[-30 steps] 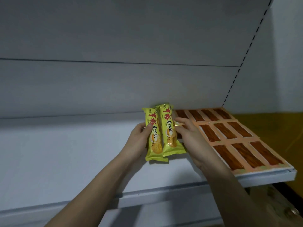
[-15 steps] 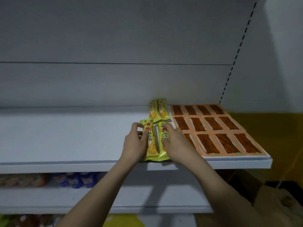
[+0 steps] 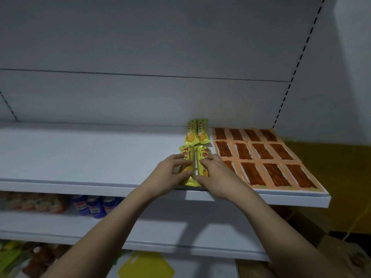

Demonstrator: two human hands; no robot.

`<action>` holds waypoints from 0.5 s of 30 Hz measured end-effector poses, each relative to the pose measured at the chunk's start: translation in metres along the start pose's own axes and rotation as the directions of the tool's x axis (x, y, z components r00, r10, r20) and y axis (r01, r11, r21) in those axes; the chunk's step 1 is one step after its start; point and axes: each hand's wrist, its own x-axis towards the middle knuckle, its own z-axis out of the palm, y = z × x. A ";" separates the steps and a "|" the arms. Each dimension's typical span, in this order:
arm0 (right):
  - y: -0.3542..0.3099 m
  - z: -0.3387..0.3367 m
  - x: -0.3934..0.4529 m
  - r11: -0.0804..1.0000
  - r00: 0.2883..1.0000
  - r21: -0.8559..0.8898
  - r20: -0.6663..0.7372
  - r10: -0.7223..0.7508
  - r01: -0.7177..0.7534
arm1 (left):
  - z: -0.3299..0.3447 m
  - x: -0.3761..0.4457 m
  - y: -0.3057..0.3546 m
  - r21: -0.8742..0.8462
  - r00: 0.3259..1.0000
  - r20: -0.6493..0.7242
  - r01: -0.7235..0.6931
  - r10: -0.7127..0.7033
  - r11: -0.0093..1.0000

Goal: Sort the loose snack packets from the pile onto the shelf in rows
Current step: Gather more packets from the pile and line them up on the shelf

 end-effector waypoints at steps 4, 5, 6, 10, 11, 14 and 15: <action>0.001 0.003 0.011 1.000 0.998 0.003 -0.060 0.012 -0.012 | 0.007 0.012 0.004 -0.003 1.000 -0.022 -0.003 0.002 1.000; 0.001 0.003 0.013 1.000 0.997 0.008 -0.069 0.016 -0.015 | 0.008 0.016 0.004 -0.008 1.000 -0.027 -0.001 0.000 1.000; 0.002 0.003 0.015 1.000 0.997 0.011 -0.080 0.018 -0.017 | 0.009 0.019 0.003 -0.015 1.000 -0.029 0.002 -0.002 1.000; 0.006 0.002 0.022 0.999 0.996 0.029 -0.085 0.019 -0.016 | 0.009 0.025 0.000 -0.035 0.999 -0.040 -0.012 0.010 0.999; 0.007 0.002 0.023 0.999 0.997 0.034 -0.081 0.018 -0.015 | 0.009 0.026 -0.001 -0.039 0.999 -0.042 -0.018 0.016 0.999; 0.009 0.000 0.026 0.999 0.997 0.037 -0.074 0.010 -0.007 | 0.006 0.027 -0.004 -0.062 0.998 -0.048 -0.046 0.043 0.997; 0.010 -0.002 0.028 0.999 0.998 0.036 -0.069 0.009 -0.007 | 0.004 0.029 -0.005 -0.080 0.998 -0.048 -0.049 0.045 0.996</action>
